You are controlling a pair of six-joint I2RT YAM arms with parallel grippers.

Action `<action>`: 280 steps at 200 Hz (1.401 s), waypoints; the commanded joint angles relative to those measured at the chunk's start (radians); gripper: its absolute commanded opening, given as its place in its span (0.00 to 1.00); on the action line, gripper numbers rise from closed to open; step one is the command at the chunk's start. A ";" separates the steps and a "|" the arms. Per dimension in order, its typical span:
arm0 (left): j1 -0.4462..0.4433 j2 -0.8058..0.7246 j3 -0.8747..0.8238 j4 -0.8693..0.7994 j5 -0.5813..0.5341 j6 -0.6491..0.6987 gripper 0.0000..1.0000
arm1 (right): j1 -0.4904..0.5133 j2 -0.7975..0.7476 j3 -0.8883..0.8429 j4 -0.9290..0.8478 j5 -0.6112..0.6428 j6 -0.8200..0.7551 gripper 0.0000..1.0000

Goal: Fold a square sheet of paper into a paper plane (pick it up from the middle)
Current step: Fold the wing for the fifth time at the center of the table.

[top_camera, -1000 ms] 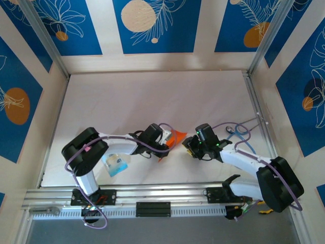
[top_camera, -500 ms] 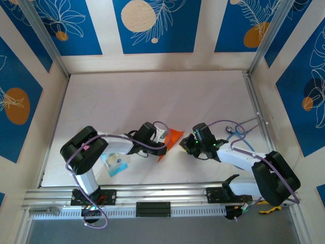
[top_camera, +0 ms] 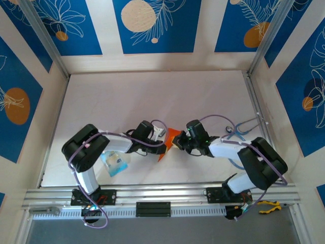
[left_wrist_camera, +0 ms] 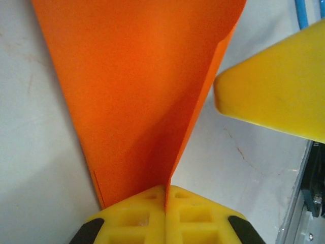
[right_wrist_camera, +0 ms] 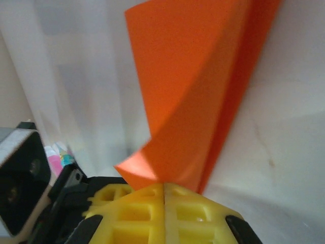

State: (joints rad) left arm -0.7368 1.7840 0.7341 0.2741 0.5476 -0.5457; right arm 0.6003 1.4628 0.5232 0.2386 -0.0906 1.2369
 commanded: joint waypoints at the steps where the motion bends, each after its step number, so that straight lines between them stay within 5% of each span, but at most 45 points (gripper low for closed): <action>1: 0.020 0.027 -0.019 0.018 0.044 -0.019 0.06 | 0.003 0.048 0.037 0.063 -0.042 -0.030 0.04; 280: 0.075 0.026 -0.070 0.034 0.042 -0.114 0.00 | -0.066 0.134 0.055 0.079 -0.114 -0.089 0.04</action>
State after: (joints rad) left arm -0.6888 1.7985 0.7006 0.3454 0.6186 -0.6460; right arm 0.5396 1.6073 0.5686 0.3252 -0.1780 1.1782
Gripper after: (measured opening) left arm 0.061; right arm 0.045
